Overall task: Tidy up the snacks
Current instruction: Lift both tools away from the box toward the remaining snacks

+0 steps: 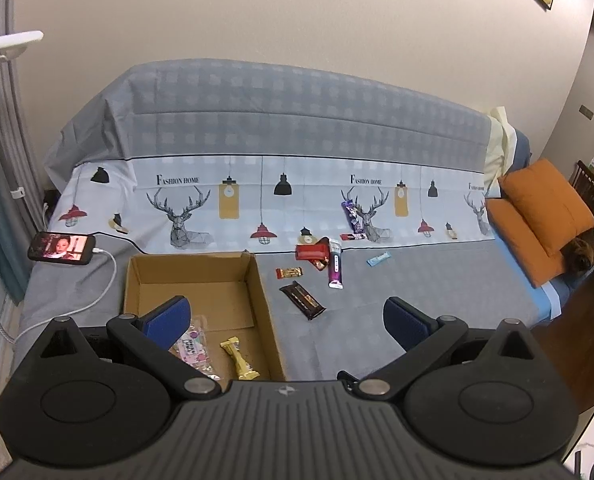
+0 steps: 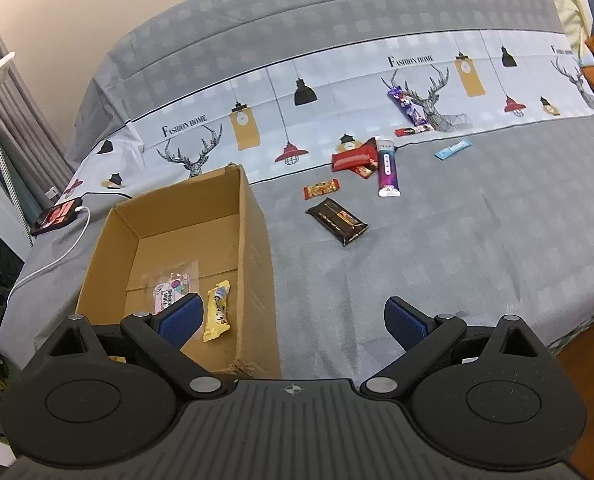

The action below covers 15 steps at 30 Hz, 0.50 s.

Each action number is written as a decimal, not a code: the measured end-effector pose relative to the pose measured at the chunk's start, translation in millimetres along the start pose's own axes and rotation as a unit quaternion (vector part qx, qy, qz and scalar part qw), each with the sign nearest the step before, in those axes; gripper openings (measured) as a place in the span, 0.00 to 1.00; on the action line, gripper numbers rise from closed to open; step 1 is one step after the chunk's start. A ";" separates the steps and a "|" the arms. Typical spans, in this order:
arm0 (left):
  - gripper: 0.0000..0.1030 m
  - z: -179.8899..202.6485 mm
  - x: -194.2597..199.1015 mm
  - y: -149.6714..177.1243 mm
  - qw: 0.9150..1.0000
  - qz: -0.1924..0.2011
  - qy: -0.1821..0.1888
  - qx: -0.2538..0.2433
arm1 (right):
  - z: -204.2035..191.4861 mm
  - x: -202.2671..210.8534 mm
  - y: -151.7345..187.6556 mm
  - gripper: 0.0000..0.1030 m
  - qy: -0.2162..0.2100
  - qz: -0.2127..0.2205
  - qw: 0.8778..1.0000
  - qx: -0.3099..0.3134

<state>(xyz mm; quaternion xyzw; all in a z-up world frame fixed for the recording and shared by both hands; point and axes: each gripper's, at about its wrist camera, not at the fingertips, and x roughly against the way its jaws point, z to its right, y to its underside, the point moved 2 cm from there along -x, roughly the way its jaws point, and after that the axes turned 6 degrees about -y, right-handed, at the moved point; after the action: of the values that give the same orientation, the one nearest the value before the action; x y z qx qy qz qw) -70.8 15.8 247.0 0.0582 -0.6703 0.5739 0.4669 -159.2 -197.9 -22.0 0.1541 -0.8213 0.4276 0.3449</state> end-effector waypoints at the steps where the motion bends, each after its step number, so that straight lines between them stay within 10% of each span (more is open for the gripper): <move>1: 1.00 2.9 -5.2 -2.1 1.000 -0.003 -0.001 -0.001 | 3.4 -1.1 -0.3 0.95 0.001 0.000 1.000 -0.004; 15: 1.00 67.4 -188.0 -25.8 0.992 -0.125 -0.022 -0.005 | 89.5 -13.5 -20.8 0.95 0.039 0.025 0.997 -0.069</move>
<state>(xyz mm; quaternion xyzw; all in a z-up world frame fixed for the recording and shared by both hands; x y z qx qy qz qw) 12.1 -134.4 141.6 0.1519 -0.6704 0.5066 0.5204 -177.1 -283.0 -54.5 0.0925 -0.8384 0.3841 0.3756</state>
